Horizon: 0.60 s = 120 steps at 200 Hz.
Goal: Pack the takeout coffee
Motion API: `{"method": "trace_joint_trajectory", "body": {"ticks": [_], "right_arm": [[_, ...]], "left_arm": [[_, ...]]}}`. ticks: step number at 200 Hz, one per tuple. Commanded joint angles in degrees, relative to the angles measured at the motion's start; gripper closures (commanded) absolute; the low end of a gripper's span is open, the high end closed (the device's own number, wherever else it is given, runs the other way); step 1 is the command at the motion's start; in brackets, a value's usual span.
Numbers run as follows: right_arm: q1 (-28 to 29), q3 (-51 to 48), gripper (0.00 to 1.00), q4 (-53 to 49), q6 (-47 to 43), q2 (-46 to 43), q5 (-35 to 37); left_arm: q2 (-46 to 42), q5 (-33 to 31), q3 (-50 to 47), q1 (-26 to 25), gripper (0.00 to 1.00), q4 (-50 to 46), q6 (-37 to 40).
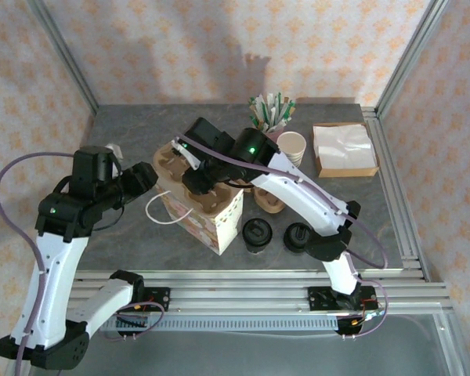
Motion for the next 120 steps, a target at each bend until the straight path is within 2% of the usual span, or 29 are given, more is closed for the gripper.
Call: {"method": "trace_joint_trajectory", "body": {"ticks": [1,30,77,120], "right_arm": [[0.30,2.82,0.66,-4.55,-4.38,0.82,0.38],[0.34,2.93,0.66,-5.91,-7.13,1.32,1.10],[0.03,4.66,0.66,-7.50,-11.19,3.40,1.27],[-1.29,6.89,0.66,-6.32,-12.13,4.91,-1.19]], "left_arm": [[-0.61,-7.12,1.64,0.69,0.34,-1.98,3.60],[0.32,-7.44,1.23,1.97,0.34,-1.26,3.64],[1.48,-2.91,-1.34,4.59,0.34,2.02,3.68],[2.37,-2.74,-2.99,5.45,0.35,3.13,3.82]]}}
